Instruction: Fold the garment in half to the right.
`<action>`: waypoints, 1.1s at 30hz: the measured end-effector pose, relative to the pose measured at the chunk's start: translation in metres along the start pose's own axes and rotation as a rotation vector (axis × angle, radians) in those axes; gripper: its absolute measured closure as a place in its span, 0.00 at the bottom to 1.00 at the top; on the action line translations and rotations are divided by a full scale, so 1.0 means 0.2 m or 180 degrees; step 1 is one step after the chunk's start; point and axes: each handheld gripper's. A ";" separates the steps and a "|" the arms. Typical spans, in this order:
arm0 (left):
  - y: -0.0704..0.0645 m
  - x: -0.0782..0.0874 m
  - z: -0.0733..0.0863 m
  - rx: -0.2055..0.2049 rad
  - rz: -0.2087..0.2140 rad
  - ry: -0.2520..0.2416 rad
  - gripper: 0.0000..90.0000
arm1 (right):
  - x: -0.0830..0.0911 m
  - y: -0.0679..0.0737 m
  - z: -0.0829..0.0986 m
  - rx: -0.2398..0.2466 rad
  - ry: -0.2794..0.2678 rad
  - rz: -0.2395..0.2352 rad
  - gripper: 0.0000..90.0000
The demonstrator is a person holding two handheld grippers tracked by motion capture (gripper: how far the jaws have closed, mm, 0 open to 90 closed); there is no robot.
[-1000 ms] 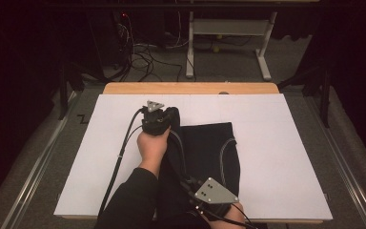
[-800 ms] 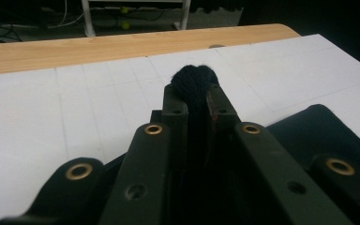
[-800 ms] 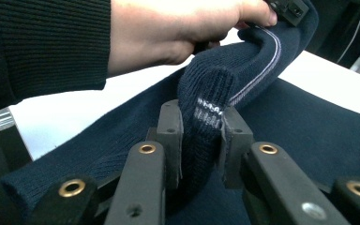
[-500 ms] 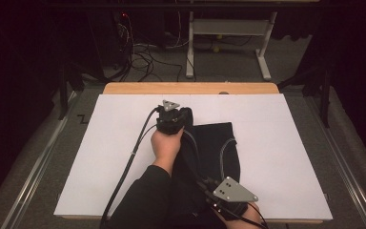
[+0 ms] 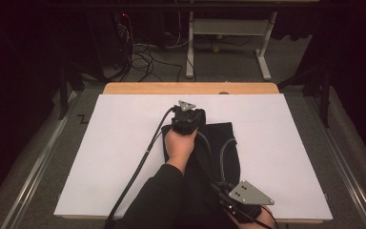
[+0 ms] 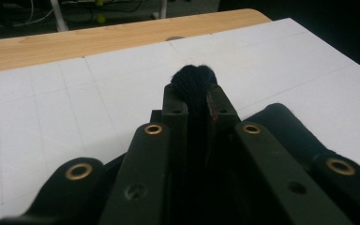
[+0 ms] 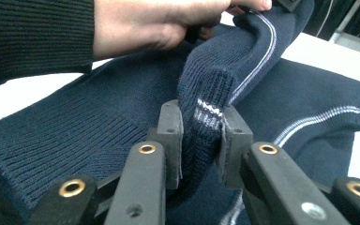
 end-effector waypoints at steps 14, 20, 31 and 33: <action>-0.08 -0.09 0.01 0.0040 0.0076 0.0100 0.85 | 0.04 -0.05 0.07 -0.0029 0.0108 0.0105 0.82; -0.13 -0.12 0.01 0.0003 0.0098 0.0133 0.84 | 0.05 -0.06 0.11 -0.0051 0.0163 0.0117 0.82; -0.16 -0.16 0.02 -0.0019 0.0164 0.0152 0.80 | 0.07 -0.08 0.14 -0.0081 0.0224 0.0116 0.80; -0.17 -0.17 0.02 -0.0009 0.0219 0.0135 0.78 | 0.07 -0.08 0.15 -0.0090 0.0248 0.0118 0.79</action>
Point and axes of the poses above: each handheld gripper's, and its own axes: x roughly backward along the jaws, z roughly out of its underside, y roughly to its left, and after that the axes turned 5 degrees about -x, right-handed
